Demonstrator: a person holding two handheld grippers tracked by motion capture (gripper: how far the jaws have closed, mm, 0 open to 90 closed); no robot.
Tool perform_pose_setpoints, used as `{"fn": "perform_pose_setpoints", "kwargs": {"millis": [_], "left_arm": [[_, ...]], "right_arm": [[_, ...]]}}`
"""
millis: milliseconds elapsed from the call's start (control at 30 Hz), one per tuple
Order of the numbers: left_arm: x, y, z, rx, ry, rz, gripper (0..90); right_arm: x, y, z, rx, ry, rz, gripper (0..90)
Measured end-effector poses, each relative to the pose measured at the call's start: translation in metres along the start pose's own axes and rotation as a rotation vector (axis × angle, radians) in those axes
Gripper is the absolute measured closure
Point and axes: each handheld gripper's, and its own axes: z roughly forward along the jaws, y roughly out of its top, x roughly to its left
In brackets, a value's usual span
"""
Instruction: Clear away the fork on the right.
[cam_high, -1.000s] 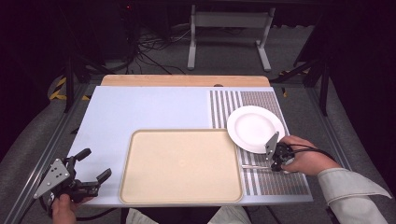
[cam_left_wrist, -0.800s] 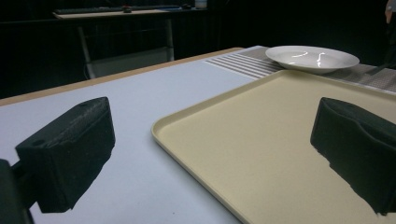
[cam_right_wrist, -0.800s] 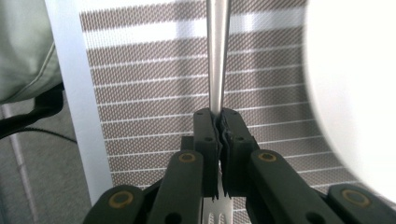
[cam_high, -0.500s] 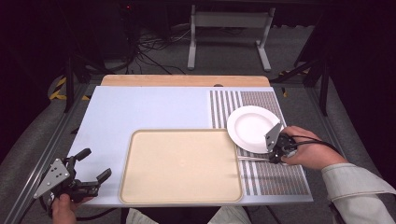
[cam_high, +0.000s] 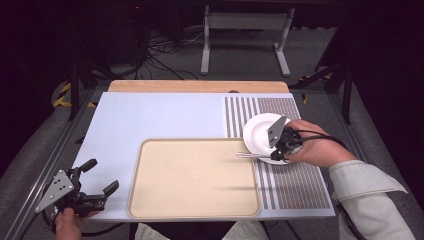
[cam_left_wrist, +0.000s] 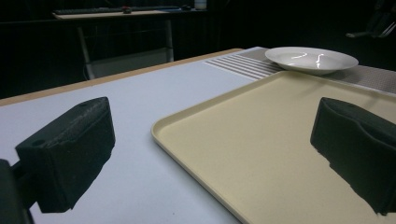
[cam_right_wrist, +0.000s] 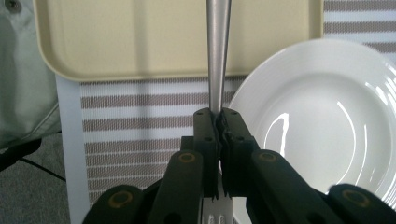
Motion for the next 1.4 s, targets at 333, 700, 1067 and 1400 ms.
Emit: {"fn": "perform_pose_setpoints", "kwargs": {"millis": [333, 700, 1067, 1400], "left_arm": [[0.001, 0.000, 0.000, -0.003, 0.003, 0.003, 0.5], [0.001, 0.000, 0.000, 0.001, -0.005, 0.004, 0.5], [0.001, 0.000, -0.001, -0.005, -0.007, 0.002, 0.5], [0.002, -0.001, -0.001, -0.010, -0.007, 0.000, 0.5]], "right_arm": [[-0.014, 0.032, 0.007, -0.036, 0.004, -0.031, 86.7], [-0.027, 0.062, 0.021, -0.056, -0.001, -0.062, 86.7], [-0.037, 0.089, 0.049, -0.055, 0.009, -0.088, 86.7], [-0.041, 0.106, 0.068, -0.053, 0.017, -0.100, 86.6]]}}
